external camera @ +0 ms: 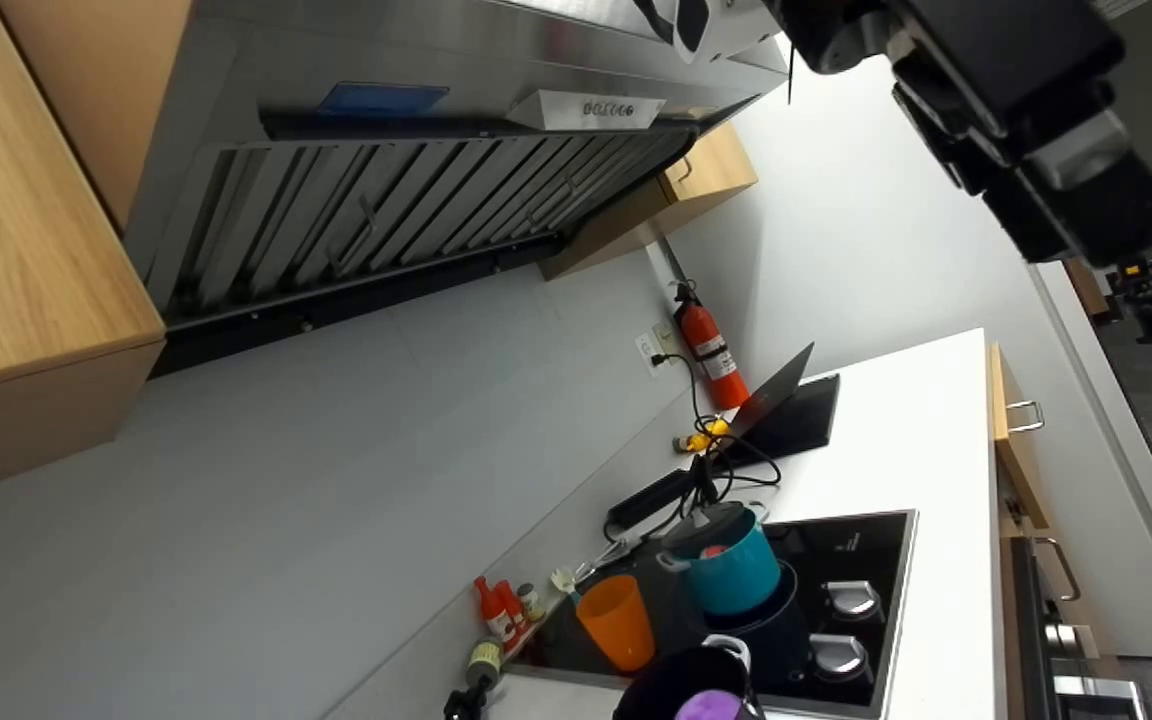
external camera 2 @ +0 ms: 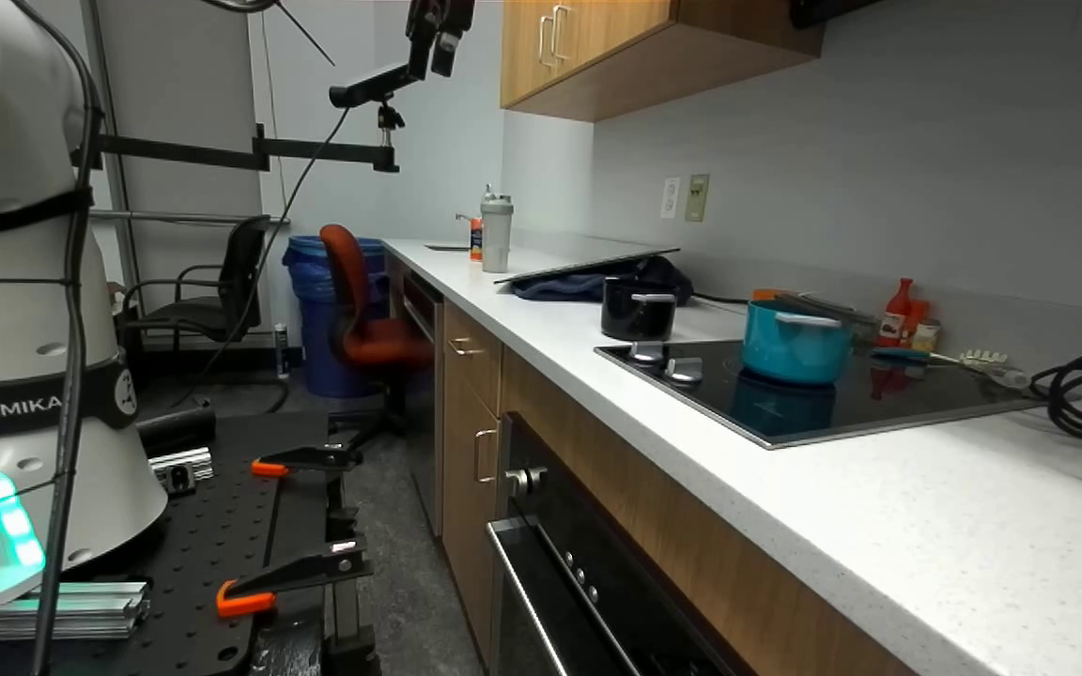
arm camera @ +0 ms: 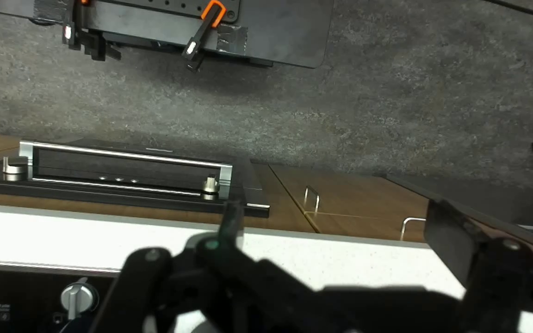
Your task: Knock the lid off the blue pot
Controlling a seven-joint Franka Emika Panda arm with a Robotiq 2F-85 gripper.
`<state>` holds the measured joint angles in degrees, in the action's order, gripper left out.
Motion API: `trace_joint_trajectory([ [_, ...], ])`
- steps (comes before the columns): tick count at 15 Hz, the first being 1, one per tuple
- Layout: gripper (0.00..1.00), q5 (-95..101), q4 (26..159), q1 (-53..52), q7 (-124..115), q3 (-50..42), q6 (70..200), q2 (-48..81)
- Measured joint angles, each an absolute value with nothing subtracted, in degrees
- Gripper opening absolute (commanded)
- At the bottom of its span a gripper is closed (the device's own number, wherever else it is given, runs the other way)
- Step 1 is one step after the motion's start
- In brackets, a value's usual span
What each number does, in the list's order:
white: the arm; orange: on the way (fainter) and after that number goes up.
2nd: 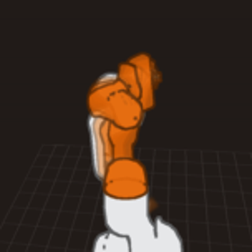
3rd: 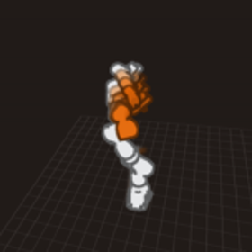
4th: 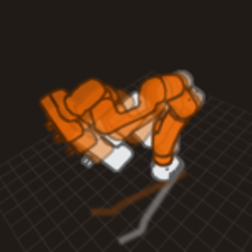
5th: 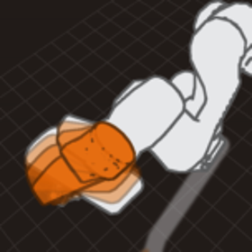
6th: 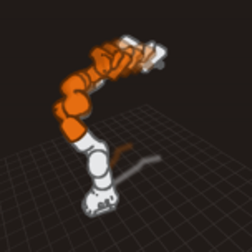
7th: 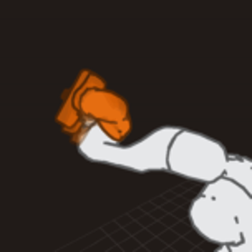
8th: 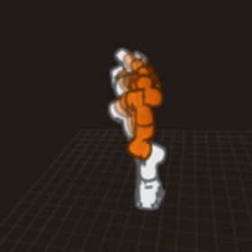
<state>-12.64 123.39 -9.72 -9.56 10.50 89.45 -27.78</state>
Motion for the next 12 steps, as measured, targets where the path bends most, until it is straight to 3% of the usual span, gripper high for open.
trace_joint_trajectory([
  [12, 1.00, -9.4, 125.1, -6.2, -9.4, 7.8, 89.5, -26.5],
])
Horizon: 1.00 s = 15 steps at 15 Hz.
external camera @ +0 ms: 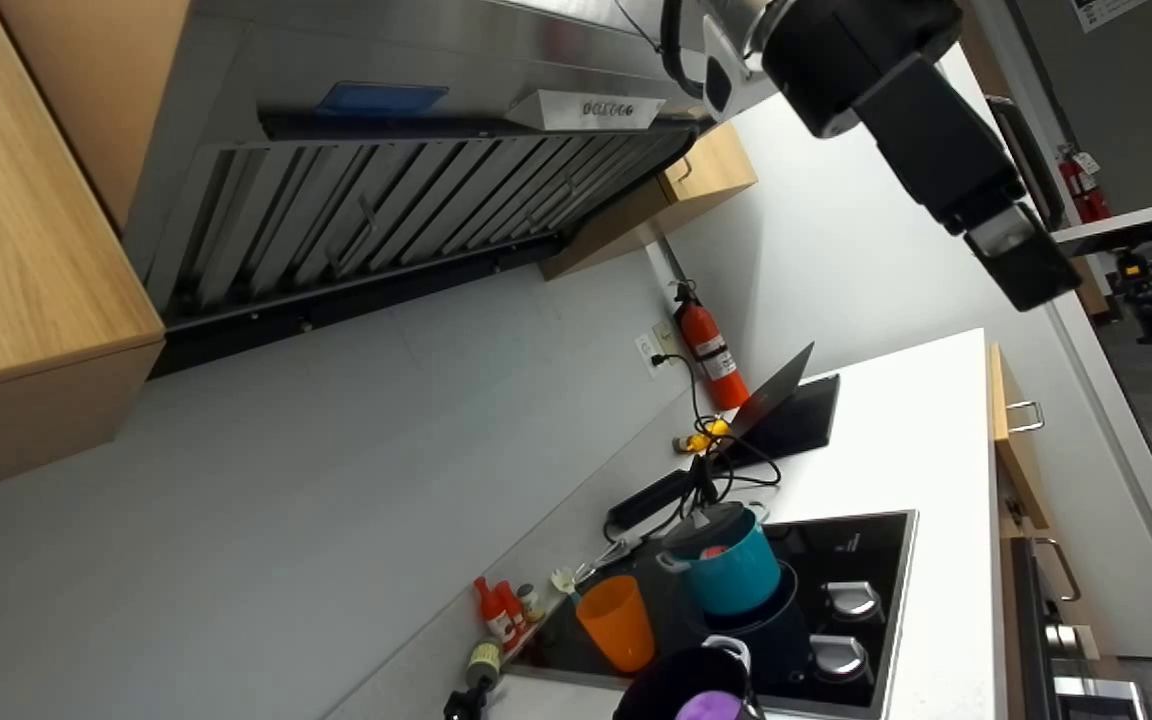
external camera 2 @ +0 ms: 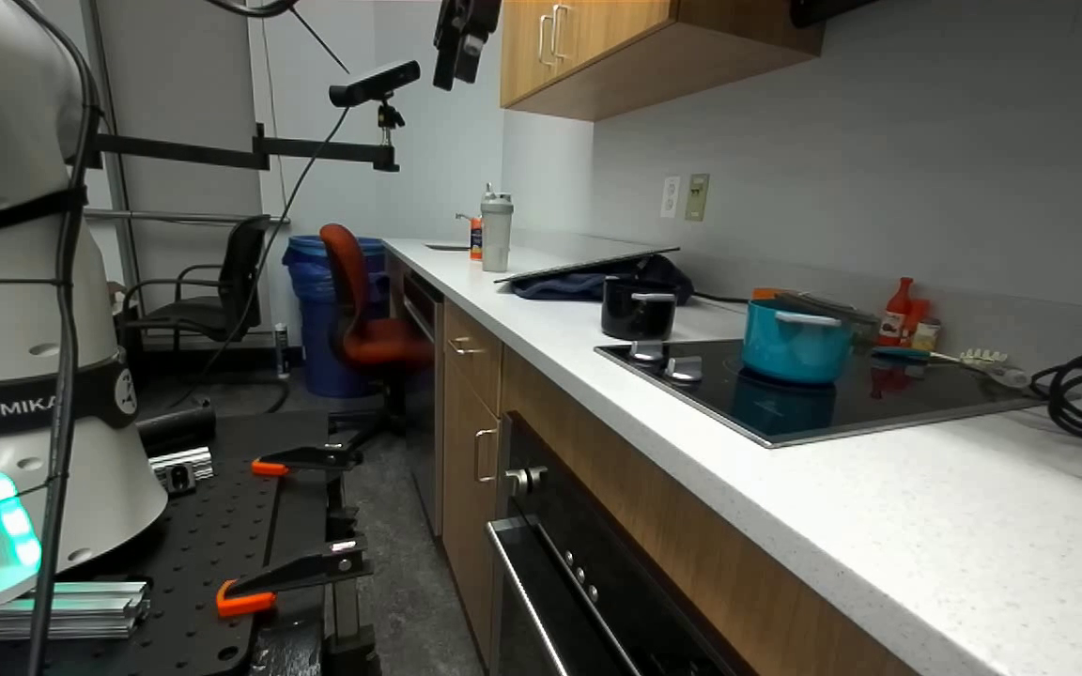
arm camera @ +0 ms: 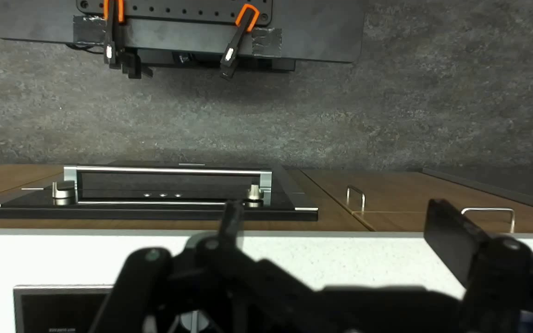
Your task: Knock the lid off the blue pot
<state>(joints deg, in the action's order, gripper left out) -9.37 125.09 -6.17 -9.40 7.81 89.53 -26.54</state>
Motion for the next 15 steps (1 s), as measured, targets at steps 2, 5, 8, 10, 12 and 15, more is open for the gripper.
trace_joint_trajectory([
  [2, 1.00, -9.8, 126.9, -6.3, -10.6, 8.8, 89.6, -26.5],
  [5, 1.00, -10.3, 129.0, -6.7, -13.3, 11.6, 89.6, -26.6],
  [8, 1.00, -10.4, 130.0, -6.8, -15.8, 13.4, 89.9, -26.6],
  [10, 1.00, -10.4, 130.4, -6.8, -17.2, 14.1, 90.4, -26.6],
  [12, 1.00, -10.2, 130.9, -6.8, -18.2, 14.6, 92.1, -26.7],
  [15, 1.00, -9.3, 131.3, -6.8, -18.4, 15.0, 94.0, -26.6],
])
